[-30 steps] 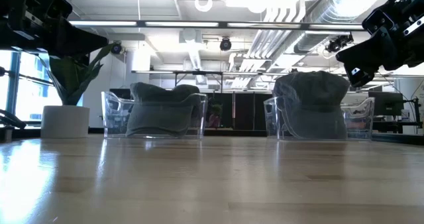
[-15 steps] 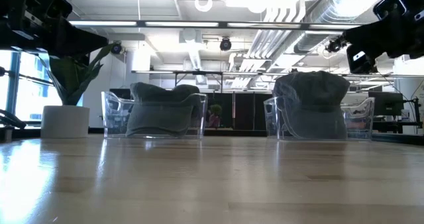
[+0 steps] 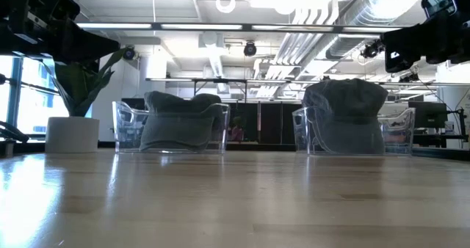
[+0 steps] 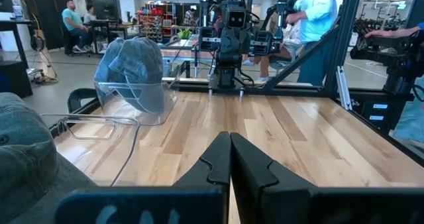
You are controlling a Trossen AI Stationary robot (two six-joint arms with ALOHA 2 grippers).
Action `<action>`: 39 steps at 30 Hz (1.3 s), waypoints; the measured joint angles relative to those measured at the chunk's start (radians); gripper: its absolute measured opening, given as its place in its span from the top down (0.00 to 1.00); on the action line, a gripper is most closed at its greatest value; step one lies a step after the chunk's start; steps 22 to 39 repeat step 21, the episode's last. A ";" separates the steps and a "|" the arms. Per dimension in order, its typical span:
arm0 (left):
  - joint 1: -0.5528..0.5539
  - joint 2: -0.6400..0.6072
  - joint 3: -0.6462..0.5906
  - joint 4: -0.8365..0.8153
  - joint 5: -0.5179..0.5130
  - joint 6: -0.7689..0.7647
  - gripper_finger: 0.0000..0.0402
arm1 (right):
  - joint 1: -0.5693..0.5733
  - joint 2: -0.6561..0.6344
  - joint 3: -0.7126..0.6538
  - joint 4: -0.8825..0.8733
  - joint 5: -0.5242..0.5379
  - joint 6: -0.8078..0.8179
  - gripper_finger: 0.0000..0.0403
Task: Pick & Place hat
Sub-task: Return to Home Position
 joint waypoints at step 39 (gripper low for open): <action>0.000 0.000 0.000 0.000 0.002 0.000 1.00 | 0.000 0.021 0.000 0.004 0.003 0.024 0.97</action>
